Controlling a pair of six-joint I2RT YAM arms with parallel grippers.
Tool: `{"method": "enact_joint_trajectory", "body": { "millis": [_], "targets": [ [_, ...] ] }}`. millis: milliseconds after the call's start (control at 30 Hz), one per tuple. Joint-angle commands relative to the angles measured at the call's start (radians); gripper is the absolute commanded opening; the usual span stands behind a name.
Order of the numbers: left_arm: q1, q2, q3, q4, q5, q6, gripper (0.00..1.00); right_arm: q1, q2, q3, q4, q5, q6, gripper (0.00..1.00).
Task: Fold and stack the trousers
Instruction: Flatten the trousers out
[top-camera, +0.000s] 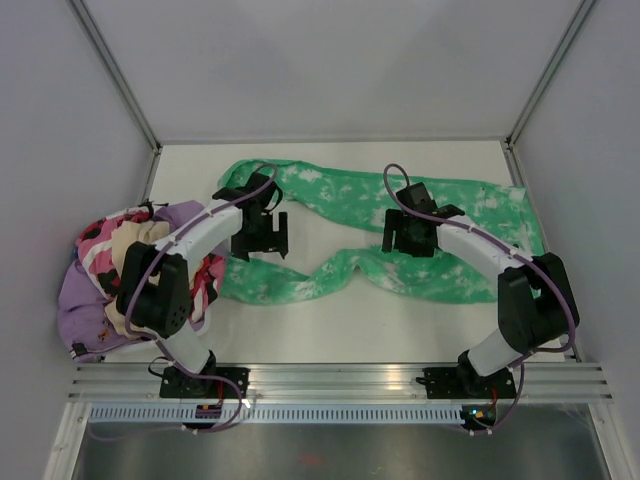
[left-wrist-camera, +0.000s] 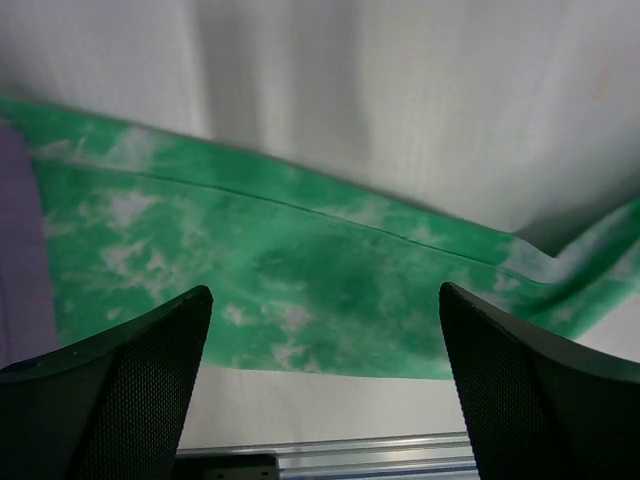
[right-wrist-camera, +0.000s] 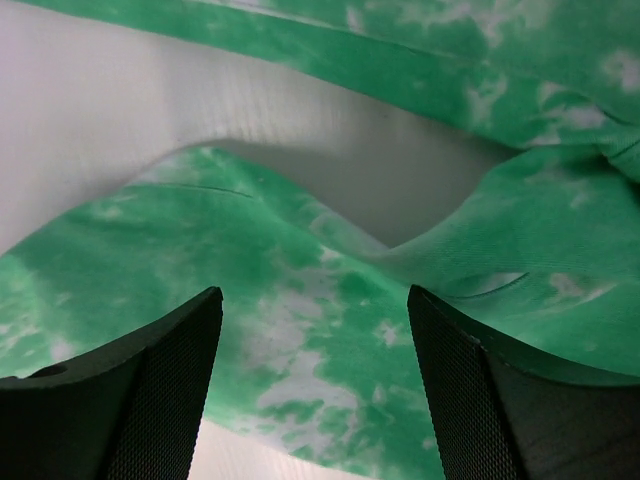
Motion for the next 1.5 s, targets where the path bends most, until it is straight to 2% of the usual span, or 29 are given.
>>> {"method": "enact_joint_trajectory", "body": {
  "millis": [0,167,300,333,400,667,800,867,900,967,1000,1167,1267,1367,1467],
  "targets": [
    [0.077,0.004,-0.034,-0.114,-0.039,-0.129,0.99,0.015,0.04,-0.035,-0.015,0.16,0.086,0.82],
    [0.088,0.03,-0.08,-0.068,-0.101,-0.194,0.97,0.019,0.13,-0.043,0.027,0.298,0.084,0.81],
    [0.097,0.096,-0.077,-0.004,-0.122,-0.255,0.95,0.019,0.217,-0.013,0.047,0.326,0.044,0.75],
    [0.1,0.106,-0.079,0.022,-0.119,-0.293,0.94,0.019,0.239,-0.001,0.047,0.329,0.043,0.69],
    [0.1,0.138,-0.088,0.048,-0.108,-0.341,0.93,0.019,0.256,0.01,0.056,0.33,0.035,0.65],
    [0.098,0.168,-0.157,0.225,-0.112,-0.571,0.93,0.018,0.224,0.007,0.096,0.289,-0.075,0.63],
    [0.095,0.186,-0.169,0.231,-0.126,-0.635,0.86,0.018,0.198,0.0,0.099,0.297,-0.092,0.64],
    [0.091,0.203,-0.151,0.214,-0.155,-0.639,0.76,0.016,0.198,0.0,0.098,0.309,-0.094,0.64],
    [0.092,0.206,-0.146,0.21,-0.157,-0.637,0.59,0.013,0.197,0.0,0.099,0.31,-0.092,0.64],
    [0.092,0.212,-0.137,0.211,-0.162,-0.631,0.35,0.009,0.197,0.004,0.099,0.315,-0.086,0.64],
    [0.092,0.212,-0.132,0.207,-0.162,-0.628,0.05,0.007,0.197,0.005,0.101,0.317,-0.085,0.64],
    [0.092,0.176,-0.03,0.205,-0.197,-0.548,0.02,-0.045,0.157,-0.003,0.139,0.298,-0.048,0.62],
    [0.092,0.142,0.105,0.112,-0.293,-0.511,0.02,-0.1,0.128,0.003,0.171,0.231,-0.022,0.56],
    [0.092,0.102,0.21,0.02,-0.408,-0.514,0.02,-0.142,0.102,0.017,0.2,0.156,0.003,0.45],
    [0.092,0.059,0.286,-0.078,-0.483,-0.568,0.02,-0.149,0.089,0.046,0.211,0.116,0.001,0.38]
  ]
}}
